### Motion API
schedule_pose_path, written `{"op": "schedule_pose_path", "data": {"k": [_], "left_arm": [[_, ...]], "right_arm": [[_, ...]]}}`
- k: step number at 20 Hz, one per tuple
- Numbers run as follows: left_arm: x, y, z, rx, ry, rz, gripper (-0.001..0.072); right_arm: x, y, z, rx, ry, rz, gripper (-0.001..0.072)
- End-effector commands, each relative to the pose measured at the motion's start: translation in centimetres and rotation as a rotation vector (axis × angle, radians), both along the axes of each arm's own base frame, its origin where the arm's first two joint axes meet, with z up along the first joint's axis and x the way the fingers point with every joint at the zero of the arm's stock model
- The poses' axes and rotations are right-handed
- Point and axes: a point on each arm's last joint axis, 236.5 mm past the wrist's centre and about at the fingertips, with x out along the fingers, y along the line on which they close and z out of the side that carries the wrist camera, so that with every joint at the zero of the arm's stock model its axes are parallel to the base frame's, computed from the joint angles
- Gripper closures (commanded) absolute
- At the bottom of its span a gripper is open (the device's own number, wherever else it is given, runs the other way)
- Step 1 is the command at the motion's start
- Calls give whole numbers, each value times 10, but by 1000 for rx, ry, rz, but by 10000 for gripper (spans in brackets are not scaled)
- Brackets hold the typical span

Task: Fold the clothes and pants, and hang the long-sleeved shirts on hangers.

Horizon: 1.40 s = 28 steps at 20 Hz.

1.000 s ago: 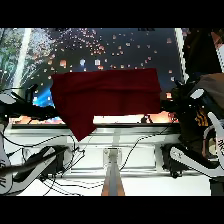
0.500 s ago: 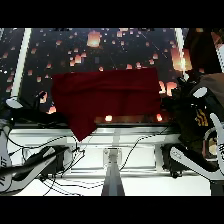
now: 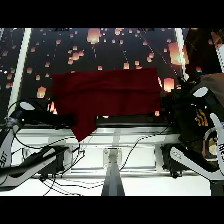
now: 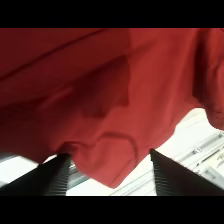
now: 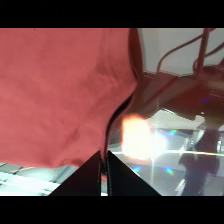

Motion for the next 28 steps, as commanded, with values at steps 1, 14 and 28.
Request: {"op": "schedule_pose_path", "data": {"k": [1,14,28], "left_arm": [[-2,-14,-7,-15,9,-43,365],[86,17,71,-60,-349,-204,691],[297,89,121,24,-812,542,691]], "right_arm": [[2,4,2,18,-5,-10,699],[30,20,58,101,-131,-12,699],[221,60,134,227,-638,-483,700]]}}
